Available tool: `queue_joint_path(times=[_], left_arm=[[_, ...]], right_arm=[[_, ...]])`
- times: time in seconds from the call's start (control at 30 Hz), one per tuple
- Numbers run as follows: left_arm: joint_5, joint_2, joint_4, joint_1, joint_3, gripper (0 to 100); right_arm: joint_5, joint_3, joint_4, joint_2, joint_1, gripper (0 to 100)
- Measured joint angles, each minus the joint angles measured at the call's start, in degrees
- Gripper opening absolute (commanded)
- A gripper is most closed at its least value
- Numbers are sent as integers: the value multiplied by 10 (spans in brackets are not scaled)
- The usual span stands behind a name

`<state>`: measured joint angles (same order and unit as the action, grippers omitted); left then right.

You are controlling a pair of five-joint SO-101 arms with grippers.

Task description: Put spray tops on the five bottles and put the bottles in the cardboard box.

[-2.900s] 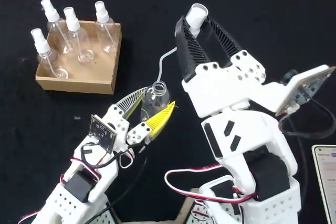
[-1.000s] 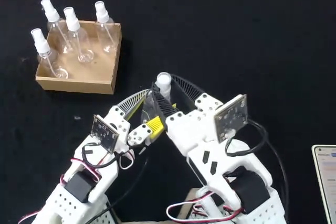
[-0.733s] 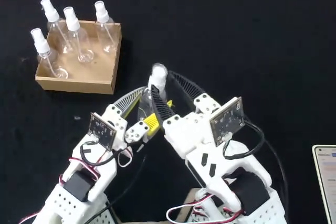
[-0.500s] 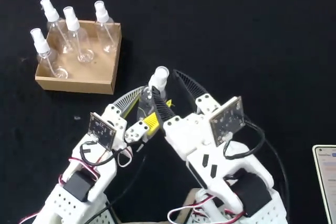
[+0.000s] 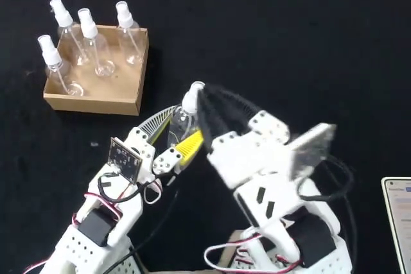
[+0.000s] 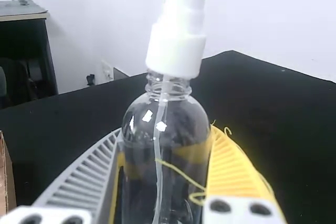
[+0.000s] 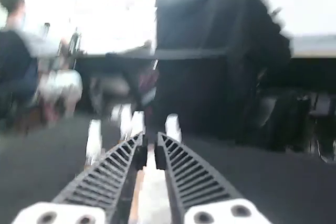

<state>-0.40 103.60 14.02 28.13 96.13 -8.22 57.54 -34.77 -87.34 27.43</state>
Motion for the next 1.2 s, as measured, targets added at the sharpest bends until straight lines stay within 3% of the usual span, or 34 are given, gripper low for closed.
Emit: queue_joint_path(times=[0.37, 0.53, 1.2], left_arm=[[0, 0, 0, 0, 0, 112], [0, 0, 3, -2, 0, 112], [0, -1, 3, -2, 0, 112]], right_arm=[[-26, 86, 64, 1, -15, 11], [18, 87, 54, -2, -3, 11], [61, -57, 18, 189, 21, 12]])
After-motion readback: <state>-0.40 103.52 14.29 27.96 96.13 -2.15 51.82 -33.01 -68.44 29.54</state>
